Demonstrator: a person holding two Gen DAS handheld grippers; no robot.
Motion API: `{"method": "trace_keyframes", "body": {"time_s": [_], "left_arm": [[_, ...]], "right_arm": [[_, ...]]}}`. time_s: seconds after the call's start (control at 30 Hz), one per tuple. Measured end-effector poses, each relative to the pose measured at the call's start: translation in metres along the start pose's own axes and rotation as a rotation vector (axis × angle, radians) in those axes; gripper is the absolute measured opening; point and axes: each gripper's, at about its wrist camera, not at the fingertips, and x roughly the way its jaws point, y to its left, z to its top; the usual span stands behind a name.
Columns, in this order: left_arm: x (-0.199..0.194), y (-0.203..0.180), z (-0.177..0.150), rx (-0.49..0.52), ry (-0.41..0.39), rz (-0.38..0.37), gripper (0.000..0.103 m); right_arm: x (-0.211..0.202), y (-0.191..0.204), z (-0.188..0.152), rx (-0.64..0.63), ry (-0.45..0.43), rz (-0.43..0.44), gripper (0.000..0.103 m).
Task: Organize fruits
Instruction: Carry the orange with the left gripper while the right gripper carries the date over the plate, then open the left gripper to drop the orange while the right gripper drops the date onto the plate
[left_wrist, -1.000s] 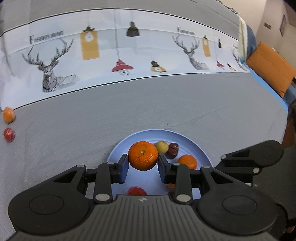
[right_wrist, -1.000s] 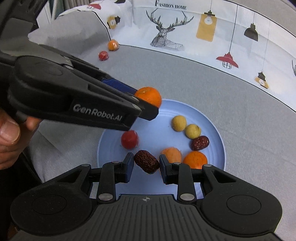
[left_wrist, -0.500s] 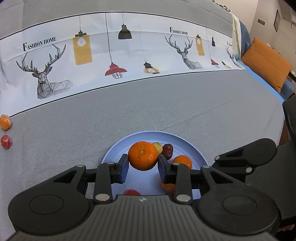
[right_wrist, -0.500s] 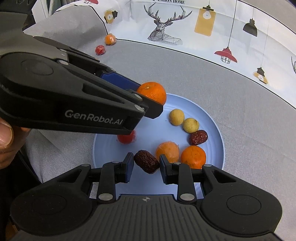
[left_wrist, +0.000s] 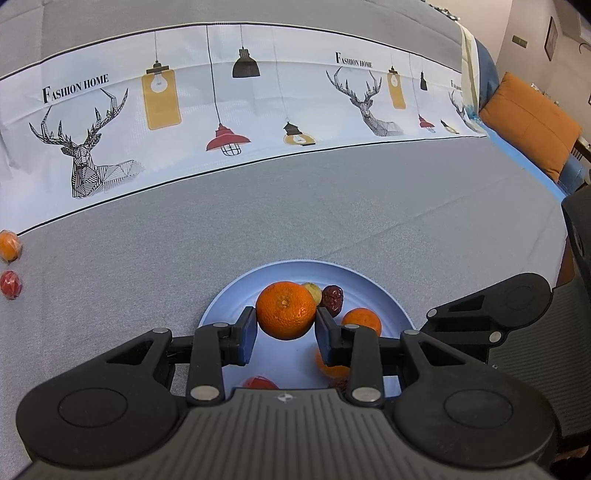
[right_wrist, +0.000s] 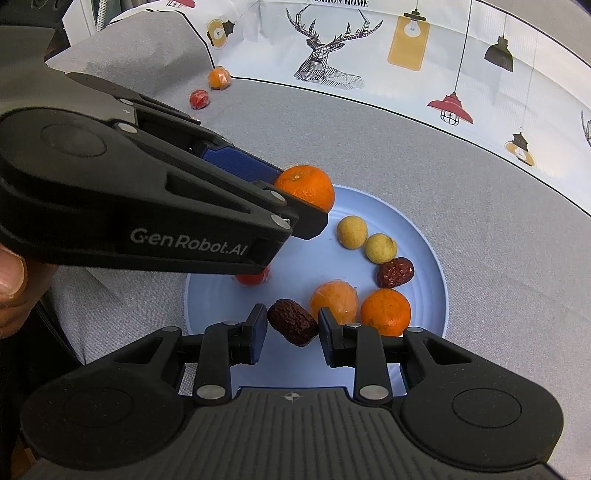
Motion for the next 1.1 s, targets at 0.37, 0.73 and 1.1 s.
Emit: {"method": "trace_keyframes", "body": {"time_s": [0.37, 0.73, 1.1], "left_arm": [[0.0003, 0.0002, 0.0, 0.0, 0.002, -0.001, 0.038], [0.0014, -0.0016, -0.0016, 0.003, 0.005, -0.004, 0.038], [0.0041, -0.0019, -0.0014, 0.0, 0.012, -0.005, 0.041]], "right_arm": [[0.0013, -0.0018, 0.0001, -0.004, 0.001, 0.005, 0.031], [0.002, -0.0026, -0.0004, -0.002, 0.003, 0.01, 0.031], [0.0026, -0.0026, -0.0012, 0.0, -0.002, -0.005, 0.032]]}}
